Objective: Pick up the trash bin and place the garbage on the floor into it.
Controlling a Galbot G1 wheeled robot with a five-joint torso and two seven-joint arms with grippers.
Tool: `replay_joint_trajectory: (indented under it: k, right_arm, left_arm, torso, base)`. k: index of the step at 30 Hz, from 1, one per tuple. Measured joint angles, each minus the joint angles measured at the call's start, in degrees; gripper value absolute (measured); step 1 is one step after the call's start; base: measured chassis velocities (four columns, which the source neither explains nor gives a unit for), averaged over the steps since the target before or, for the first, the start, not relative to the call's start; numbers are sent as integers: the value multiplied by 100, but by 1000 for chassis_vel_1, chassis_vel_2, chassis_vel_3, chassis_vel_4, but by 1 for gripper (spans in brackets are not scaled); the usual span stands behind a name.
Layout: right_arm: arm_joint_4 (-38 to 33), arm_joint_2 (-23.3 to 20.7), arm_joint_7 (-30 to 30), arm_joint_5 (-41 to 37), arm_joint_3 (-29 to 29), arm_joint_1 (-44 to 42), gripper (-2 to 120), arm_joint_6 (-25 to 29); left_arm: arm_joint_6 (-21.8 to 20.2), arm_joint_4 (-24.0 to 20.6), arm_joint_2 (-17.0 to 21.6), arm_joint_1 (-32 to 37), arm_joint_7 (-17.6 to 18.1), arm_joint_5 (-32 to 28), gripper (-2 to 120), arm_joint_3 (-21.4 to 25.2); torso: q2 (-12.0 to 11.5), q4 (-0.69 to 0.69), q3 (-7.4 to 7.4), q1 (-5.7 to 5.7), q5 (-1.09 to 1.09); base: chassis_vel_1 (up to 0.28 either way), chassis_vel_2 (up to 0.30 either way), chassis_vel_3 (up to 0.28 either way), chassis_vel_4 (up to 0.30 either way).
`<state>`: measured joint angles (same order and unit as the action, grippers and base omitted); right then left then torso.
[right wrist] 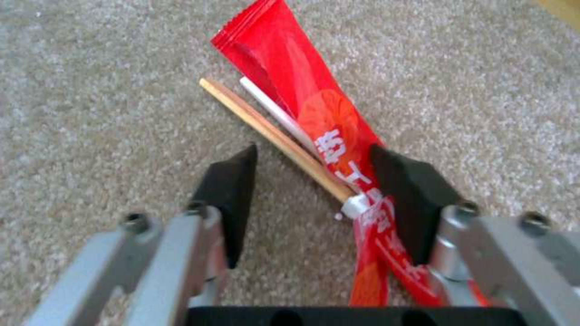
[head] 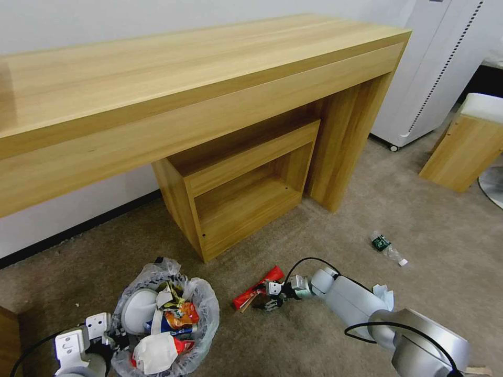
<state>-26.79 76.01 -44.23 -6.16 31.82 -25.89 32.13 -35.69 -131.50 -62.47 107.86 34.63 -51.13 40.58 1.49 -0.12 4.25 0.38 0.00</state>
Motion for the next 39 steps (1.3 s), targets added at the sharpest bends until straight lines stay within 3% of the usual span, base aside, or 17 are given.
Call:
replay_joint_trajectory:
  k: [13, 39]
  right_arm:
    - [-131, 13, 109, -171, 198, -7, 0, -2]
    - [-165, 111, 6, -528, 399, 74, 0, -26]
  left_arm:
    - [18, 35, 33, -67, -2, 23, 0, -31]
    - [53, 201, 264, -224, -2, -126, 0, 6]
  torso:
    - [0, 0, 0, 0, 0]
    - [0, 0, 0, 0, 0]
  base:
    - [0, 0, 0, 0]
    - [0, 0, 0, 0]
